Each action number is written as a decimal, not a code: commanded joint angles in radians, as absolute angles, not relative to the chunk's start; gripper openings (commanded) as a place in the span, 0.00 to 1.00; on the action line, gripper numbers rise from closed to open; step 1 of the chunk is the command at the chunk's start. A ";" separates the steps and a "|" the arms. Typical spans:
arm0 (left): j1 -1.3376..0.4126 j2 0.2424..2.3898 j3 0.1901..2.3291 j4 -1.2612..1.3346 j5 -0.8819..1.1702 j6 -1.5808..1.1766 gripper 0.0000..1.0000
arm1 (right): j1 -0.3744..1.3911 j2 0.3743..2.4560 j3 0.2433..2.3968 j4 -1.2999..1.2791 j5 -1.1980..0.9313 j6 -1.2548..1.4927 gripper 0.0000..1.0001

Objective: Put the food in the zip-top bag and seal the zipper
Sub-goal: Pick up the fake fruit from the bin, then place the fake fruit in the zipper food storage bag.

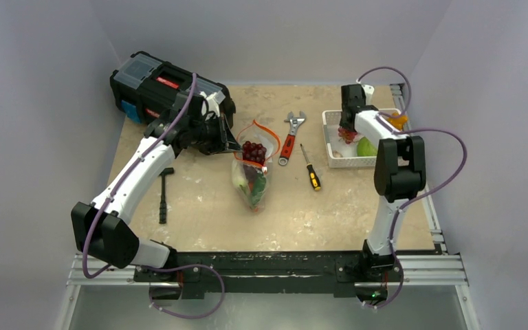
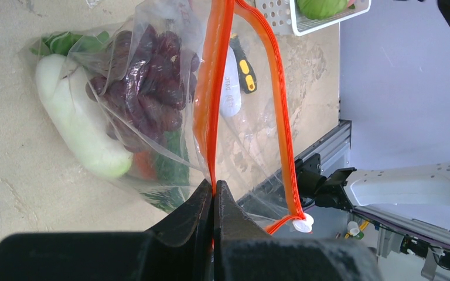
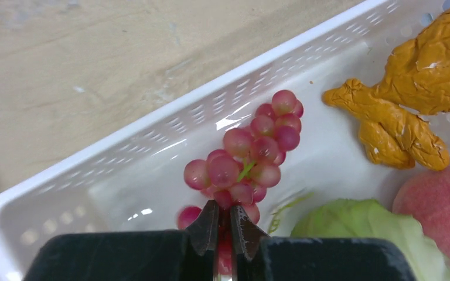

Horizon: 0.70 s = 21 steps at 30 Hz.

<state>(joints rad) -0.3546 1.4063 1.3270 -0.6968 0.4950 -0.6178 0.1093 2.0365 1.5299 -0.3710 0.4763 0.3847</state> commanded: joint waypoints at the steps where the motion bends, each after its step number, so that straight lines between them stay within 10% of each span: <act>1: -0.350 1.407 1.335 -0.657 0.531 -0.628 0.00 | 0.119 1.850 1.467 -0.261 0.357 0.401 0.00; 21: -0.349 1.402 1.336 -0.658 0.532 -0.629 0.00 | 0.125 1.470 1.237 0.023 -0.348 0.590 0.00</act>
<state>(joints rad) -0.3546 1.4101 1.3270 -0.6964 0.5049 -0.6186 0.1162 1.4658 1.1473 -0.0597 -0.0170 0.5510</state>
